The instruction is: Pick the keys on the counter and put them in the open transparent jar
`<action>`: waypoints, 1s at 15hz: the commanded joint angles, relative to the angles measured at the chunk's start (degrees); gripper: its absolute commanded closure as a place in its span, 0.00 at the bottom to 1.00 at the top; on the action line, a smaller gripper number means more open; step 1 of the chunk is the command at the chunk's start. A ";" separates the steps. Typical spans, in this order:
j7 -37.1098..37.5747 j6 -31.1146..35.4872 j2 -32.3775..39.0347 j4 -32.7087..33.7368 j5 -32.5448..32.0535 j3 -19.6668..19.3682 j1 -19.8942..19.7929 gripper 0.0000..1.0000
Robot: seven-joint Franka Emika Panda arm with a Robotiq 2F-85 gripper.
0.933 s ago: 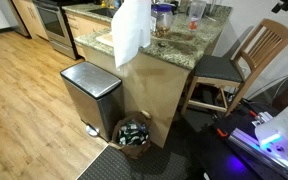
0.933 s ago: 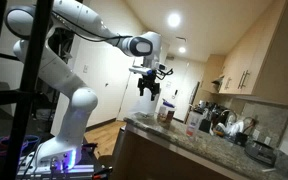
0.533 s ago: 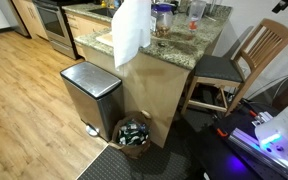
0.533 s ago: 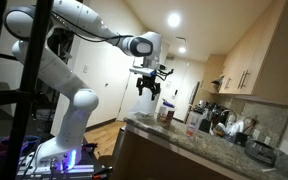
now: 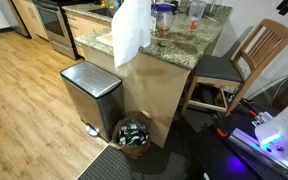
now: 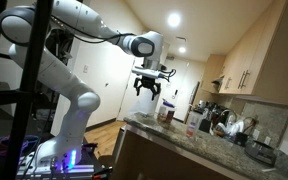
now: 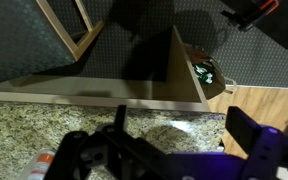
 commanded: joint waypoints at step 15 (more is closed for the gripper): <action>-6.23 0.21 12.77 7.68 6.42 20.62 15.92 0.00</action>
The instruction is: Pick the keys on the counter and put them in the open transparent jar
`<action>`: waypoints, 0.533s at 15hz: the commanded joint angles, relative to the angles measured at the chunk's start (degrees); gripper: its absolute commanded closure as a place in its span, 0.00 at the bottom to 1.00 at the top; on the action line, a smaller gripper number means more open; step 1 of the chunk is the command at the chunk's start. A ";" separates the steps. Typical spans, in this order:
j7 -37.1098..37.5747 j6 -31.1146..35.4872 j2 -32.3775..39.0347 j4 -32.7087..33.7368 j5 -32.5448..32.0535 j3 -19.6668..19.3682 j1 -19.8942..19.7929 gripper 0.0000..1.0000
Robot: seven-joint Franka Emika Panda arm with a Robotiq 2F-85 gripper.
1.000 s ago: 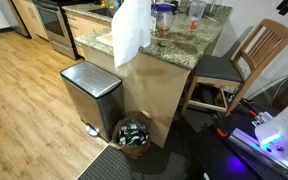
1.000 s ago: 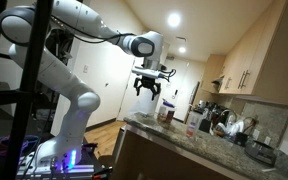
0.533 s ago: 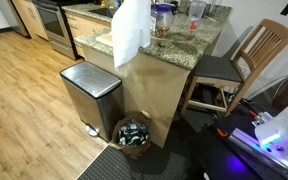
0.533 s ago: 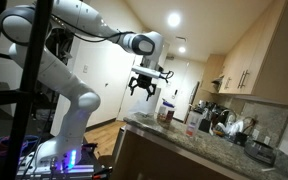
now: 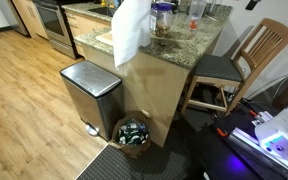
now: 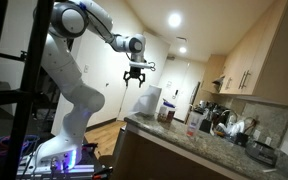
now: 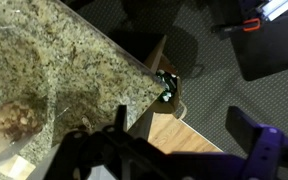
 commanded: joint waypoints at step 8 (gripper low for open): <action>3.12 14.01 16.20 0.60 12.54 -0.56 0.07 0.00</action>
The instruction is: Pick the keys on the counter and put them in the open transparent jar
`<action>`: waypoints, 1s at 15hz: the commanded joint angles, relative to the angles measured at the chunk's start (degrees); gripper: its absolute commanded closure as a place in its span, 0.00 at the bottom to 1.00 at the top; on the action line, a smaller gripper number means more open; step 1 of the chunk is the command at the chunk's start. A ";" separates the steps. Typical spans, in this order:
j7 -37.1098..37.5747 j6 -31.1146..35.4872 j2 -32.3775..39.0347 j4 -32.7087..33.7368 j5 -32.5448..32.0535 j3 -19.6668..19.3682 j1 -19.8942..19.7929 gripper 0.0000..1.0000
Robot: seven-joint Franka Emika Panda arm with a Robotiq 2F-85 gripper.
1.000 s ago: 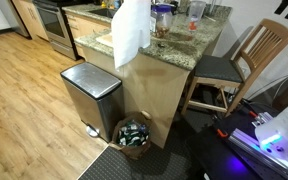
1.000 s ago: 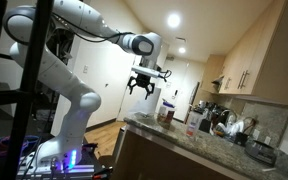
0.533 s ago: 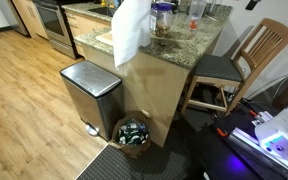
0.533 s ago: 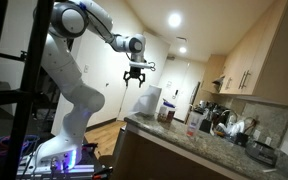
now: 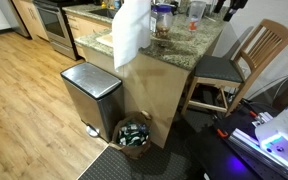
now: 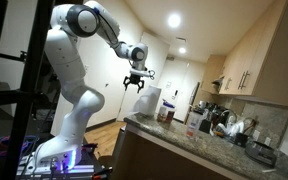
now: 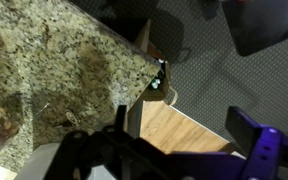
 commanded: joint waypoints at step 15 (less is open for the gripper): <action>14.92 35.16 26.10 2.61 18.05 1.47 -1.43 0.00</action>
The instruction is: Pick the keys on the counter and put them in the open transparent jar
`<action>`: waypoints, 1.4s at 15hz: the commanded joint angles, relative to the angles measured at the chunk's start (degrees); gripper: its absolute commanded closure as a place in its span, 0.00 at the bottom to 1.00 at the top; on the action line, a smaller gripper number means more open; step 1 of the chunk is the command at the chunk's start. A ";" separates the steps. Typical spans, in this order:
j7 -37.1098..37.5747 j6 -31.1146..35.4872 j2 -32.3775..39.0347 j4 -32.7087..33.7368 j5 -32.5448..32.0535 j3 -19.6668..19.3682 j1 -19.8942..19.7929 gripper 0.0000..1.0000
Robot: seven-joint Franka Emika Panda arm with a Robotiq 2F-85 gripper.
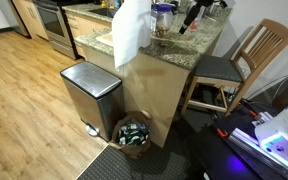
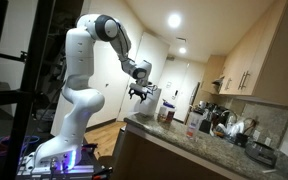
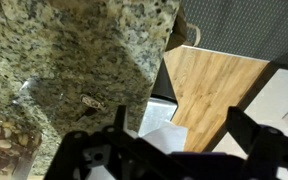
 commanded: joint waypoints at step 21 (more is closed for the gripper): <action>41.37 36.32 25.17 5.44 -21.53 -0.07 -3.70 0.00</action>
